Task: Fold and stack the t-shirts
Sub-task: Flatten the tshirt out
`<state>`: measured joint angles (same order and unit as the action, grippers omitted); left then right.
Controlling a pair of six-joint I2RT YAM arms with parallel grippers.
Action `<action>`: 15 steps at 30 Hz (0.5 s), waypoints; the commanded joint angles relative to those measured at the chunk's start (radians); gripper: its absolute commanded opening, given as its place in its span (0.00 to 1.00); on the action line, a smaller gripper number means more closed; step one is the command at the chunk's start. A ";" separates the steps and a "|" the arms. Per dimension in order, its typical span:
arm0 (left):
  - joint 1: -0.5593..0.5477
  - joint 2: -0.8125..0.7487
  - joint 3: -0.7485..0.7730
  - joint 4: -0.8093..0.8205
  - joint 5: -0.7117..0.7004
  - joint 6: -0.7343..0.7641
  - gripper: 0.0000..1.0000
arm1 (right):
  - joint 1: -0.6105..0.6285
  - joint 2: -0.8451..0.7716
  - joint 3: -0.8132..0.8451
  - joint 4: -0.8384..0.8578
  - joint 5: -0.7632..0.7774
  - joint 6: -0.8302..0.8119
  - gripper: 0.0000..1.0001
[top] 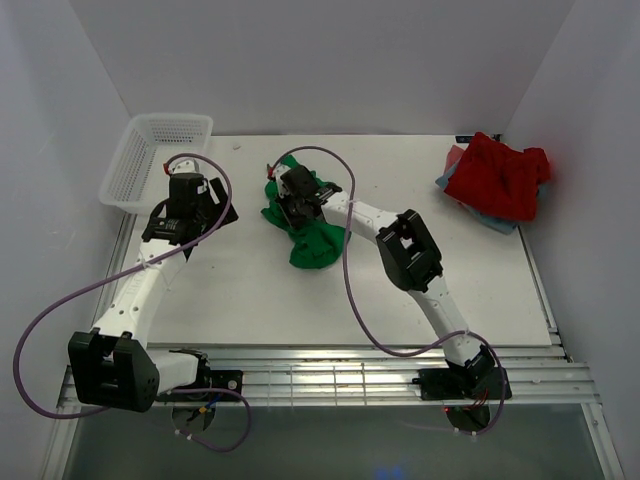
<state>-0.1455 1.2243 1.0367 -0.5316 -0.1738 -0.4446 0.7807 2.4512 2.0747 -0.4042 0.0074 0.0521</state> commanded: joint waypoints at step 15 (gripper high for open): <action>0.007 0.003 -0.063 0.051 0.115 -0.034 0.90 | 0.015 -0.678 -0.858 -0.202 0.333 0.086 0.21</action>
<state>-0.1455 1.2247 0.9745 -0.5148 -0.1043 -0.4644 0.7982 1.8389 1.2446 -0.5522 0.2722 0.0986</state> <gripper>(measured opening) 0.903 0.163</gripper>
